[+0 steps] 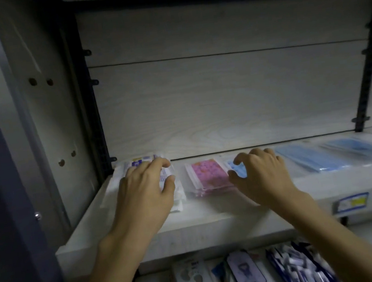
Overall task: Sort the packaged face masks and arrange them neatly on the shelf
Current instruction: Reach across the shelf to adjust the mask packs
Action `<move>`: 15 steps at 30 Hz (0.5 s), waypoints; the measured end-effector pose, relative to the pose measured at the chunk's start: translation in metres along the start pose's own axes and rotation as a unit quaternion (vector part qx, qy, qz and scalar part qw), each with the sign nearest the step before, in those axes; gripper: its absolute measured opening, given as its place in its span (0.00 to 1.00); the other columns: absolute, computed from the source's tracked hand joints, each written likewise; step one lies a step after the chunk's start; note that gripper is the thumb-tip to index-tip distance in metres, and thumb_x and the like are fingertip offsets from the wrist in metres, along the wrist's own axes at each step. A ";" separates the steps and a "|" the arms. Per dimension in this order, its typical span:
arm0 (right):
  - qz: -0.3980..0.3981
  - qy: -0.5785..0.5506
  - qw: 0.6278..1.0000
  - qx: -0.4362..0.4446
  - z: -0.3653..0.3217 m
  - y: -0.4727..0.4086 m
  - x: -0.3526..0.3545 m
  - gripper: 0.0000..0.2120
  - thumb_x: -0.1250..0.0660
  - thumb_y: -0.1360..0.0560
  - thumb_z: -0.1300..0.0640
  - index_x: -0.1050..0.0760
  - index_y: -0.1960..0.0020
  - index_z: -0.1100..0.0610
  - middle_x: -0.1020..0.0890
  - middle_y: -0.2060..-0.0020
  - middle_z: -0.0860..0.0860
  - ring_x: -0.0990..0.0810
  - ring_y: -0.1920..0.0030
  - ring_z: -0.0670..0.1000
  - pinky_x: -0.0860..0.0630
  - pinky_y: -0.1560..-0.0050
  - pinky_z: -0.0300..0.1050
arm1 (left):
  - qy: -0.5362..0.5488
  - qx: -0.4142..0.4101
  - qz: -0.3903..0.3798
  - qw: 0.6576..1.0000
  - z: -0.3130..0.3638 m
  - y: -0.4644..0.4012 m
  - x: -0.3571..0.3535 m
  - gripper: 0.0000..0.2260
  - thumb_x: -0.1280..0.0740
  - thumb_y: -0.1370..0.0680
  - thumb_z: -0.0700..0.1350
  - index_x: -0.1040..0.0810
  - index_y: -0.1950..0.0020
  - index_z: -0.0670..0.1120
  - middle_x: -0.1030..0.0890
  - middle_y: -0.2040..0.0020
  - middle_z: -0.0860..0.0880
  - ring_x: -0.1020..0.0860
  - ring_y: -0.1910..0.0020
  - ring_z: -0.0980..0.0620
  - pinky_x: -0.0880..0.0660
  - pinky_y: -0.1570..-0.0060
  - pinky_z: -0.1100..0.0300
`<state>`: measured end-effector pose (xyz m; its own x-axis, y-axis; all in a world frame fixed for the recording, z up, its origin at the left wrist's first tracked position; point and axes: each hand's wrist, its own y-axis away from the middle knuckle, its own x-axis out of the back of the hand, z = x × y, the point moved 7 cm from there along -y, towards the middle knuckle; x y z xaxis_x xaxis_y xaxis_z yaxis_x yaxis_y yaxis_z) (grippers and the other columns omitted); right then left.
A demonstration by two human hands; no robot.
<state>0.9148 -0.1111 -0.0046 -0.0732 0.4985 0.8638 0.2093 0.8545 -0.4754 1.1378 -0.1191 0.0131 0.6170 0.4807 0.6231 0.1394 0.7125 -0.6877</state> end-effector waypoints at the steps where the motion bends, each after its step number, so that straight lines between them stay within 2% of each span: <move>1: 0.008 0.006 1.000 0.005 -0.001 0.006 0.005 0.20 0.38 0.23 0.42 0.27 0.36 0.51 0.23 0.44 0.53 0.28 0.43 0.55 0.30 0.43 0.50 | 0.002 -0.014 -0.009 1.000 0.005 0.003 -0.004 0.12 0.33 0.23 0.47 0.23 0.40 0.50 0.20 0.45 0.50 0.25 0.44 0.48 0.28 0.45 0.53; 5: 0.035 0.006 0.999 0.011 0.005 0.035 0.028 0.20 0.39 0.22 0.43 0.28 0.34 0.51 0.23 0.42 0.52 0.27 0.41 0.55 0.31 0.41 0.50 | 0.025 -0.078 -0.034 0.996 0.033 0.019 -0.020 0.11 0.33 0.23 0.48 0.23 0.41 0.51 0.20 0.45 0.51 0.25 0.46 0.50 0.29 0.46 0.56; 10: 0.062 0.024 0.998 -0.001 0.033 0.069 0.055 0.19 0.40 0.22 0.43 0.27 0.35 0.50 0.21 0.44 0.50 0.25 0.42 0.54 0.32 0.43 0.49 | 0.027 -0.132 -0.055 0.989 0.078 0.033 -0.039 0.12 0.37 0.26 0.49 0.19 0.47 0.47 0.17 0.51 0.48 0.22 0.51 0.44 0.26 0.52 0.52; 15: 0.056 0.034 0.998 -0.023 0.077 0.096 0.079 0.20 0.40 0.21 0.43 0.28 0.33 0.50 0.21 0.43 0.50 0.25 0.42 0.53 0.29 0.41 0.48 | 0.032 -0.170 -0.055 0.983 0.131 0.046 -0.050 0.11 0.33 0.28 0.48 0.18 0.50 0.47 0.16 0.54 0.47 0.20 0.55 0.44 0.25 0.56 0.51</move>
<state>0.8538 0.0218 0.0046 0.0194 0.5786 0.8154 0.2562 0.7855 -0.5634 1.0123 -0.0438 -0.0008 0.6300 0.3686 0.6835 0.4525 0.5411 -0.7088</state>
